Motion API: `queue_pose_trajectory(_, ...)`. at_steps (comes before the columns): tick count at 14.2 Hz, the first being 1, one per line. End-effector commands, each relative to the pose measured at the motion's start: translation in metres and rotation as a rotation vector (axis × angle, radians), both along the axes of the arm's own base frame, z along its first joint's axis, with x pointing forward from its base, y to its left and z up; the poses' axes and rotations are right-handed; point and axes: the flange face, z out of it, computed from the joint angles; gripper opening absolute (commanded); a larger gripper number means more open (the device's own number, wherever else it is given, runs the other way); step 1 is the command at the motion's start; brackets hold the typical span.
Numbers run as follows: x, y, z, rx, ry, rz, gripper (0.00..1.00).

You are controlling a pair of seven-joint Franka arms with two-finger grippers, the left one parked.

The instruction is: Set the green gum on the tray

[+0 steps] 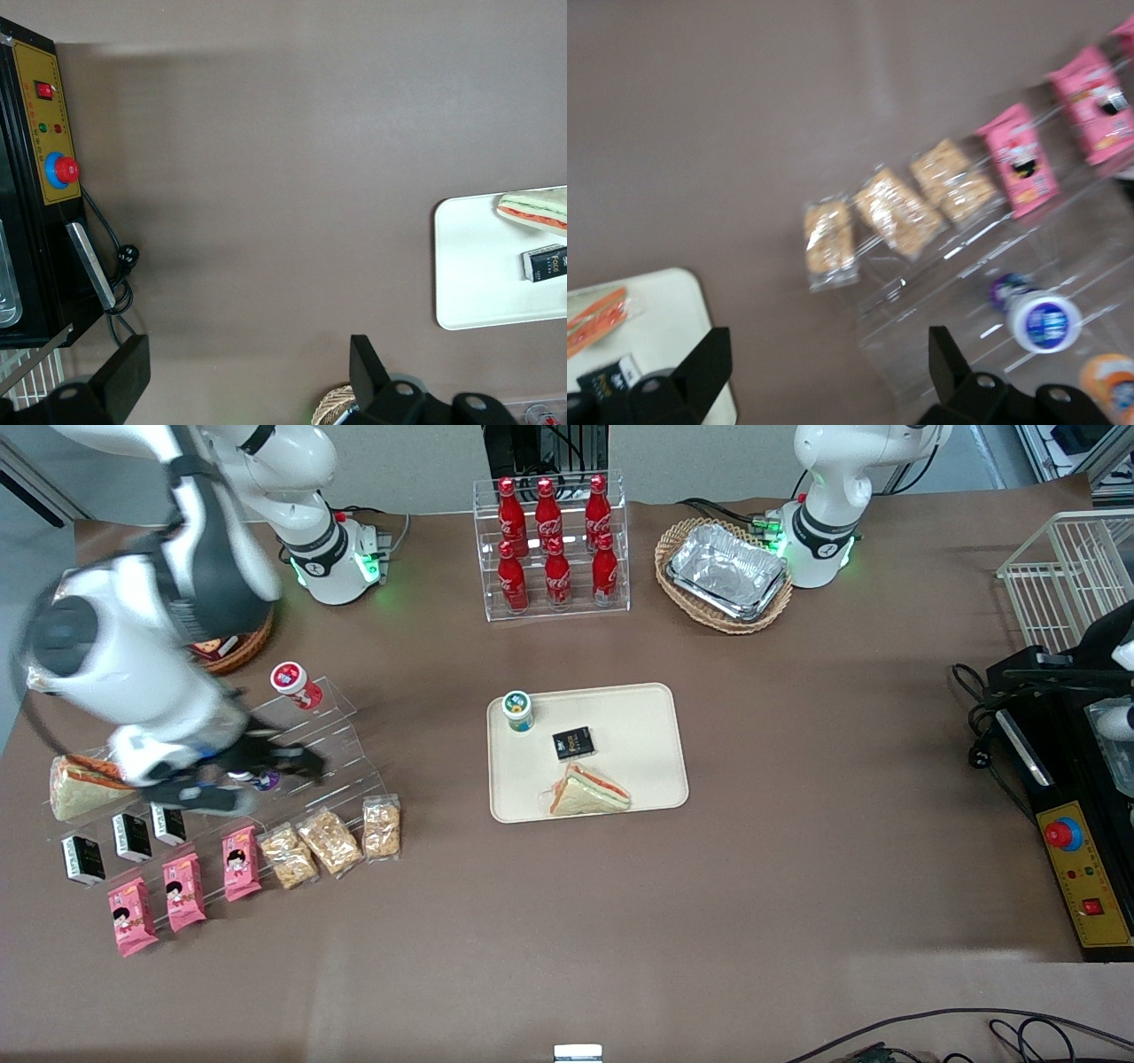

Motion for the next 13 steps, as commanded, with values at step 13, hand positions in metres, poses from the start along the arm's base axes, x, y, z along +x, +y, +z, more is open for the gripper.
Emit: queue_pose_trajectory(13, -0.046, -0.139, 0.133, -0.045, -0.049, 0.046, 0.99)
